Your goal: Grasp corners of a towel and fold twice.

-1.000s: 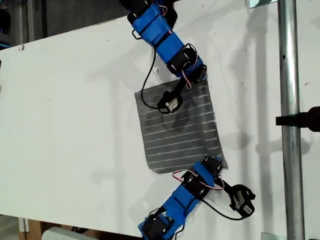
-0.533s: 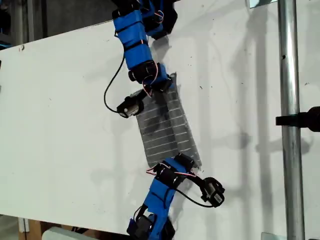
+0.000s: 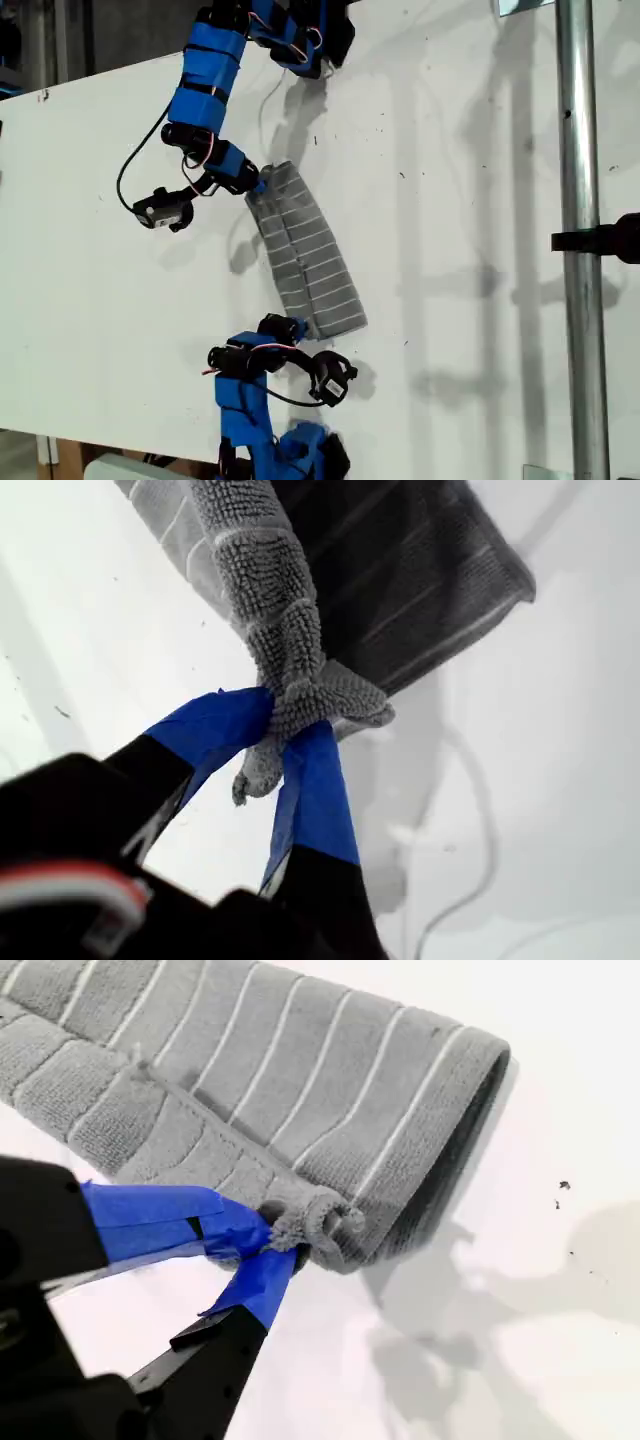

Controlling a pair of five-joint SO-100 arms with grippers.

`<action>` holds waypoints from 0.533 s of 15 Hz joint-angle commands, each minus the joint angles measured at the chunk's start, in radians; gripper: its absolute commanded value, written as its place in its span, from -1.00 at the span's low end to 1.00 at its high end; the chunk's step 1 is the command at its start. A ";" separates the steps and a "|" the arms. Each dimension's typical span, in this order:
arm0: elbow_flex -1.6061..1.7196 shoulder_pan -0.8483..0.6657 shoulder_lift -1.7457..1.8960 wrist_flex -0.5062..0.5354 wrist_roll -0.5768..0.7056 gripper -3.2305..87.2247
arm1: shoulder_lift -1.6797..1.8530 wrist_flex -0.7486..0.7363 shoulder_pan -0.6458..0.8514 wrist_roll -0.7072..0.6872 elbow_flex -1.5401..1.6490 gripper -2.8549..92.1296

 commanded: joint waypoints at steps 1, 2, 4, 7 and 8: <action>0.025 -0.092 0.166 0.014 0.066 -0.98 | 0.078 -0.106 0.064 -0.049 -0.066 -0.94; 0.051 -0.126 0.222 0.017 0.084 -0.98 | 0.101 -0.149 0.084 -0.058 -0.061 -0.94; 0.123 -0.169 0.304 0.011 0.100 -0.98 | 0.169 -0.198 0.120 -0.058 -0.017 -0.94; 0.268 -0.038 0.302 -0.129 0.000 -0.98 | 0.245 -0.097 0.098 0.015 0.206 -0.94; 0.318 0.012 0.287 -0.206 -0.046 -0.98 | 0.275 -0.081 0.089 0.052 0.321 -0.94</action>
